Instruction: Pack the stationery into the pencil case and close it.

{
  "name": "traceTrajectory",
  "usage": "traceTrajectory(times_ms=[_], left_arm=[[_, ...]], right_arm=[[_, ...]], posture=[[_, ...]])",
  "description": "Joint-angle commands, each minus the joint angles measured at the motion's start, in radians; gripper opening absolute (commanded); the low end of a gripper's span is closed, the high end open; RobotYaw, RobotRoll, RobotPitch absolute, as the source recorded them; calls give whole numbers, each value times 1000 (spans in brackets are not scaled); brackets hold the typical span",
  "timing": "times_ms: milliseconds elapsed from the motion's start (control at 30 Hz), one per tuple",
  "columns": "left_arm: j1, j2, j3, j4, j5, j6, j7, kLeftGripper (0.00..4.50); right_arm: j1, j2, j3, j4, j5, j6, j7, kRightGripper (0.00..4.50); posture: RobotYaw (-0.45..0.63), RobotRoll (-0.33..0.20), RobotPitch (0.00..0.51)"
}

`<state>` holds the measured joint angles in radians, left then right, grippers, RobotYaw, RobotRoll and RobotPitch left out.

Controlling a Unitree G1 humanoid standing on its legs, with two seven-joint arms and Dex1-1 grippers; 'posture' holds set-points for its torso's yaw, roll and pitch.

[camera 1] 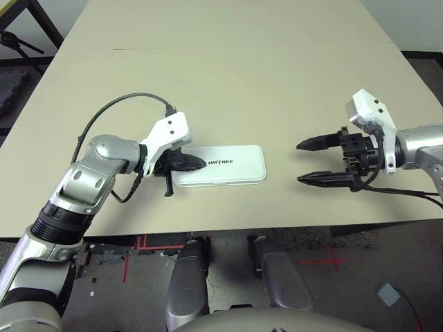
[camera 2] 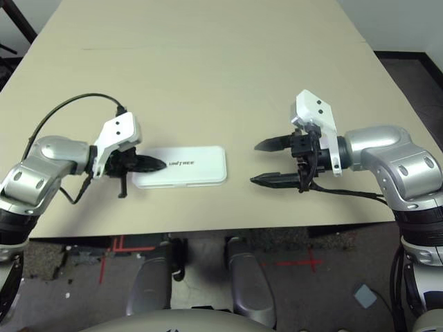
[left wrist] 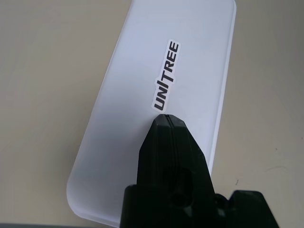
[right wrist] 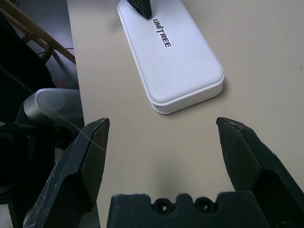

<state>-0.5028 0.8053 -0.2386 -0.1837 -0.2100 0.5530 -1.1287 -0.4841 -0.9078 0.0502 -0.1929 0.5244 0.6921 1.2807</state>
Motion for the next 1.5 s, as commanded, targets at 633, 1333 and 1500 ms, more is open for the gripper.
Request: traceTrajectory(times_ms=[633,1333,1500], left_arm=[[-37,-363,522,326,-26,-375,687,4473],[-70,-405,567,496,73,-645,1021,4473],[-79,-380,577,513,72,-663,1013,4473]], right_arm=[[-72,409,-299,489,-208,-450,-767,4500],[-220,416,-445,837,-250,-754,-1077,4500],[-221,425,-444,853,-253,-764,-1082,4500]], posture=[[-99,0,237],[-173,0,253],[-159,0,248]])
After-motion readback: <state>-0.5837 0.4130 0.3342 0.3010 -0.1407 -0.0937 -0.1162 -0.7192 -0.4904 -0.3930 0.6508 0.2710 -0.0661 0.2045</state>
